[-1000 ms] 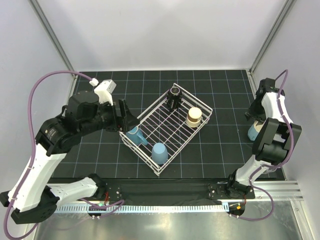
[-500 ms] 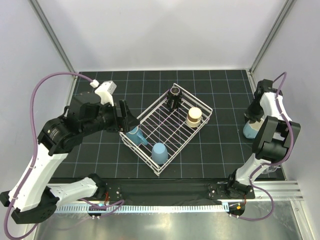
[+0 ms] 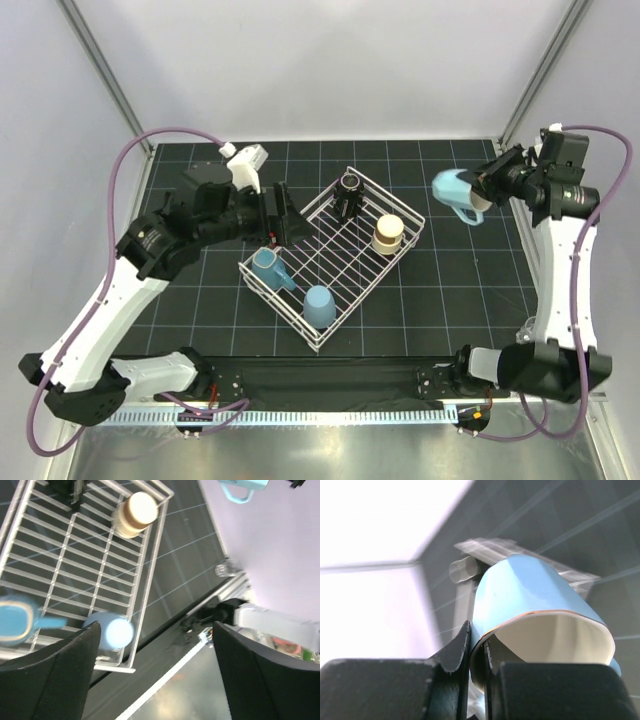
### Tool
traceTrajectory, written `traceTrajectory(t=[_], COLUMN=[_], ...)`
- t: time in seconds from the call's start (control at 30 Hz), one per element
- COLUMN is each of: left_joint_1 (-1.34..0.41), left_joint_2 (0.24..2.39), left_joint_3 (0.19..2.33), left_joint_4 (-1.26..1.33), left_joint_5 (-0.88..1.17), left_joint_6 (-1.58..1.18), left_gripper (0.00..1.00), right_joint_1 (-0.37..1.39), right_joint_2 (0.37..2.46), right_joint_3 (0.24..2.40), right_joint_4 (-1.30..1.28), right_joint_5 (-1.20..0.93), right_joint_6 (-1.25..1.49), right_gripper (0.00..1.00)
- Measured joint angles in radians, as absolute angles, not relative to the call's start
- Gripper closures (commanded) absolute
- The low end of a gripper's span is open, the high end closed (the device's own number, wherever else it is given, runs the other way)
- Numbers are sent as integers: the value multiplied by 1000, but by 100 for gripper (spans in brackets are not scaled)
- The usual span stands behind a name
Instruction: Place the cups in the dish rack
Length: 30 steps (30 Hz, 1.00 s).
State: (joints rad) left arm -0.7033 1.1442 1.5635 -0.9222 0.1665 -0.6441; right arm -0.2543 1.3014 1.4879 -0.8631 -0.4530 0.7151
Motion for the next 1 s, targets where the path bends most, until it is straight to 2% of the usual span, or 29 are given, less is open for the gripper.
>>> traceTrajectory(t=[0.2,0.37,0.57,0.73,0.83,0.93,1.0], left_joint_1=[-703,-702,-717,-742,-749,-756,-759], left_joint_2=[1150,1177,1215,1234,1264,1299,1320], left_joint_3=[1486,1428,1333,1271,1271,1280,1283], left_joint_4=[-749,-570,-316,-144,-39,34,71], left_joint_5=[274,393,474,482,484,484,484], left_joint_6=[-661,-706,-780,-826,-855,-881,-896], left_gripper=[7,9,9,10,11,18,26], right_joint_1=[-127,-8,93,160,200,232,247], right_joint_2=[1150,1097,1082,1083,1085,1093,1104], right_joint_3=[1417,1297,1165,1108,1095,1082,1079], right_joint_4=[-677,-441,-65,150,249,334,379], right_joint_5=[-671,-765,-789,-784,-783,-784,-783], right_joint_6=[1045,1368,1734,1888,1927,1947,1956], right_gripper=[96,96,96,96,96,96,96])
